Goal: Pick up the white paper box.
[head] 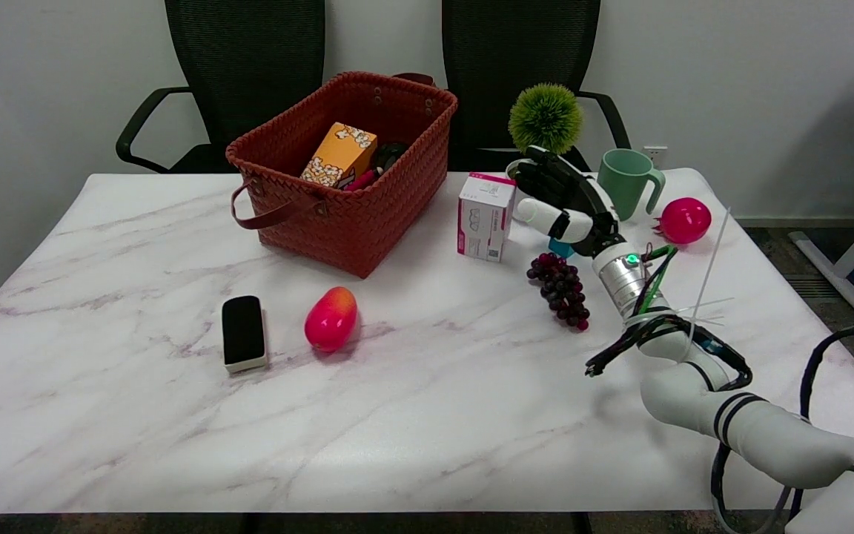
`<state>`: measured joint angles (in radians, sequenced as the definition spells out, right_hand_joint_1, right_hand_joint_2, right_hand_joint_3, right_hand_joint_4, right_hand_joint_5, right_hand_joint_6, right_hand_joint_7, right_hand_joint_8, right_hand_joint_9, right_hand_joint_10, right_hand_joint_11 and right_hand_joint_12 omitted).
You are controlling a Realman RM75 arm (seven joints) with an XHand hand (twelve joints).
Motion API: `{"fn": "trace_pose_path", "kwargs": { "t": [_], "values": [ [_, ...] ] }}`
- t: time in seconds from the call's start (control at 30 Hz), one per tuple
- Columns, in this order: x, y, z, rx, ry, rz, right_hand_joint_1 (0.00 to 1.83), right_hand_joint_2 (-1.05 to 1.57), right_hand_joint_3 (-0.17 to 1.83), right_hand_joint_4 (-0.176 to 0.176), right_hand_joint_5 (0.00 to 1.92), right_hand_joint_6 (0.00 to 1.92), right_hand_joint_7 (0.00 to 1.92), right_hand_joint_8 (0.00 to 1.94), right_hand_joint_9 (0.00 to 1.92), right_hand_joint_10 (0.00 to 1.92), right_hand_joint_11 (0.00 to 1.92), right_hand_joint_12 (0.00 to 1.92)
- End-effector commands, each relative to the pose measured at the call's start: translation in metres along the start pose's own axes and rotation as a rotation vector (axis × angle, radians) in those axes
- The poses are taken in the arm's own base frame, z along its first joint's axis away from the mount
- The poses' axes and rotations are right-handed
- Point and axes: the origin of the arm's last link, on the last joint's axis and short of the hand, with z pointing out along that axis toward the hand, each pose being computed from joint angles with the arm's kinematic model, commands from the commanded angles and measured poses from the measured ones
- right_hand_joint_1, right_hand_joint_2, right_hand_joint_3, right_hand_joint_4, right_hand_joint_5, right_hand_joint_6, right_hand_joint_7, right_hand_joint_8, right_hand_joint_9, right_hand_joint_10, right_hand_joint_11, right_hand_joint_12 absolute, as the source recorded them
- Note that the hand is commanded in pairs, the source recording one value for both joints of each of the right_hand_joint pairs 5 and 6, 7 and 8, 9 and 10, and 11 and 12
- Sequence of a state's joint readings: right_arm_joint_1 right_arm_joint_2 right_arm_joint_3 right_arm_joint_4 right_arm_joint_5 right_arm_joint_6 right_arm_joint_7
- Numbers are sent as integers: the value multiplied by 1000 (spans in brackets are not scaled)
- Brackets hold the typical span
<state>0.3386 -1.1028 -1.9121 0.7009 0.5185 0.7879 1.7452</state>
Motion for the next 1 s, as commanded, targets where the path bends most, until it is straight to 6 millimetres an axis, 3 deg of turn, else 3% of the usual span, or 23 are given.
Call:
{"fn": "trace_pose_path", "kwargs": {
  "t": [0.03,0.4,0.7,1.0],
  "values": [
    [5,-11,0,50,20,9,1134,-4,894,0,403,403,493,493,516,516,396,396],
    [11,-7,-4,38,37,8,1135,-2,915,0,412,412,498,498,521,521,411,411],
    [26,1,-1,-4,78,-21,1134,-27,934,0,439,439,498,498,522,522,401,401],
    [26,10,3,-65,84,-27,1132,-172,1003,0,358,358,489,489,512,512,387,387]
  ]
}}
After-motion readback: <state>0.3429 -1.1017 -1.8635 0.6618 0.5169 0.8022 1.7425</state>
